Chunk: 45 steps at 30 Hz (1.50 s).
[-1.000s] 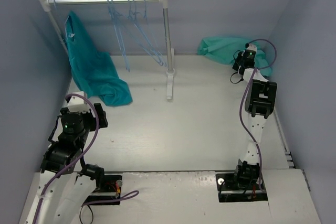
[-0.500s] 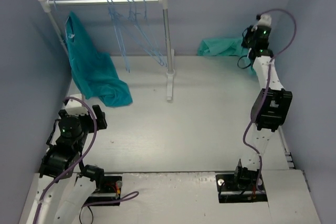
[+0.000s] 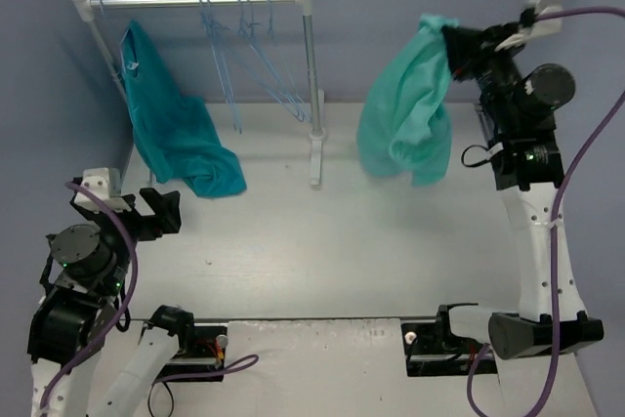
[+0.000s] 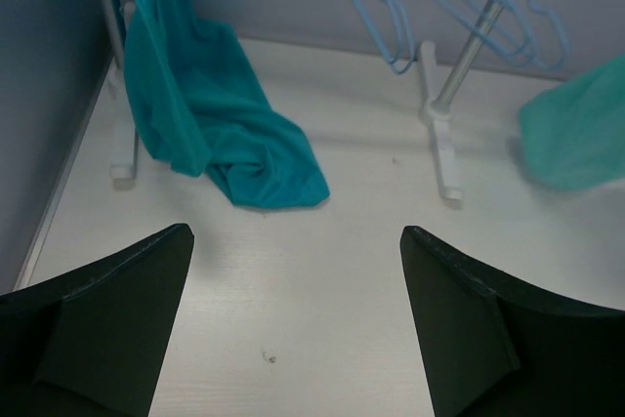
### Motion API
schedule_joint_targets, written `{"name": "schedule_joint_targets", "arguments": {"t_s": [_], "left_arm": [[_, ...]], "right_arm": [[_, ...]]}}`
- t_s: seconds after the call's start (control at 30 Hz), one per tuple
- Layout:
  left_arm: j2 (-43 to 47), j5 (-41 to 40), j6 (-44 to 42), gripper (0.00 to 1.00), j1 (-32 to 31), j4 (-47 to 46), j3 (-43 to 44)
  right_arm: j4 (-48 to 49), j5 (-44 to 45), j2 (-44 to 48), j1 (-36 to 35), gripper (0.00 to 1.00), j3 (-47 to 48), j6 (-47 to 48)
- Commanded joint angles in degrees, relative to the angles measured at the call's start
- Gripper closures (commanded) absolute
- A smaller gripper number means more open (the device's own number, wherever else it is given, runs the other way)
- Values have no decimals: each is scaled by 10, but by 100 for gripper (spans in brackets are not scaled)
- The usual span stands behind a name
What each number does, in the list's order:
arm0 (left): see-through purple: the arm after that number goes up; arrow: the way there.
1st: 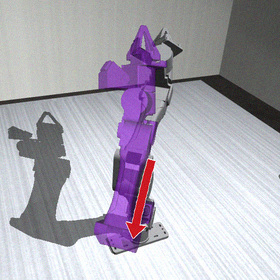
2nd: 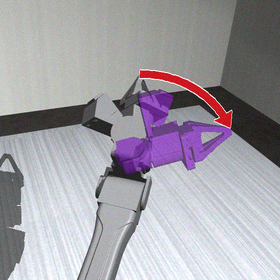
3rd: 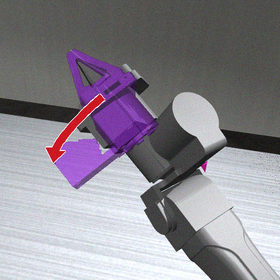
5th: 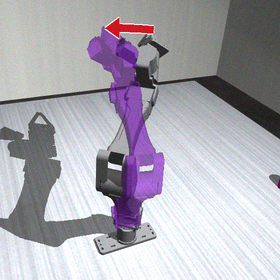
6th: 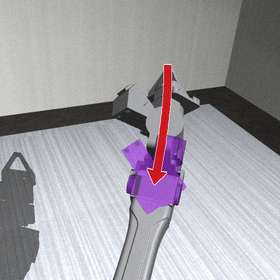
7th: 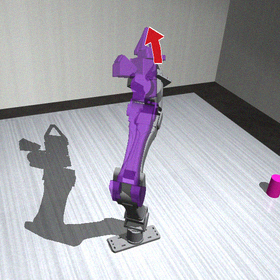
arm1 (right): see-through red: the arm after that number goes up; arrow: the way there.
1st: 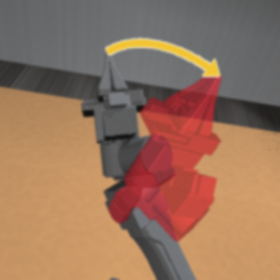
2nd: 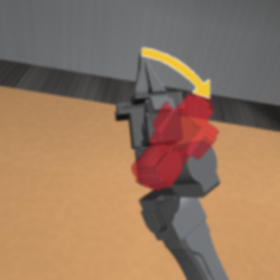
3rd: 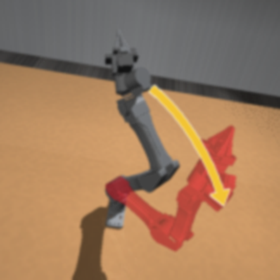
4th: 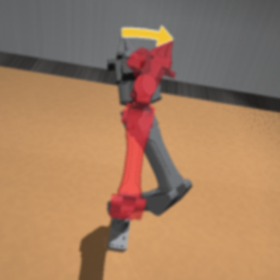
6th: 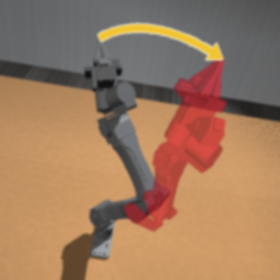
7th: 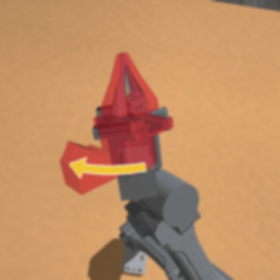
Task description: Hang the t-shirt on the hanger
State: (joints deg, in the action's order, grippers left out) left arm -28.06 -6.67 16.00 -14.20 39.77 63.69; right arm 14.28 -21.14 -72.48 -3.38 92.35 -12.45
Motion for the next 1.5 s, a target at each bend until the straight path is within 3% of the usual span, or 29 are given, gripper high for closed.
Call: {"name": "schedule_joint_targets", "arguments": {"t_s": [0.0,0.1,0.2,0.33,0.53,0.63,0.8,1.0,1.2,1.37,1.4,1.47], "left_arm": [[-10,46,-8,17,-2,3,44],[-10,60,0,17,-2,5,47],[-11,66,4,17,-1,4,47],[-18,67,10,18,-1,4,57],[-44,67,4,17,-1,5,109],[-54,67,6,17,-1,10,128],[-50,99,14,17,-1,18,134],[-25,102,12,17,-2,63,111],[6,86,35,17,-1,83,40],[18,72,60,17,0,96,1],[17,72,68,17,0,100,-8],[14,73,76,17,-1,103,-17]], "right_arm": [[-44,-60,15,-32,100,-116,-43],[-63,-53,27,-39,100,-187,-43],[-99,-75,14,-50,100,-177,-28],[-163,-90,-27,-92,100,-75,12],[-178,-166,-60,-136,100,110,-4],[-177,-188,-62,-162,100,143,-14],[-176,-168,-16,-264,100,58,-12],[-174,-44,-15,-427,100,-116,15],[-152,76,-160,-579,100,-174,20],[-123,102,-298,-638,100,-115,18],[-123,99,-327,-640,97,-103,15],[-123,109,-343,-639,83,-92,3]]}}
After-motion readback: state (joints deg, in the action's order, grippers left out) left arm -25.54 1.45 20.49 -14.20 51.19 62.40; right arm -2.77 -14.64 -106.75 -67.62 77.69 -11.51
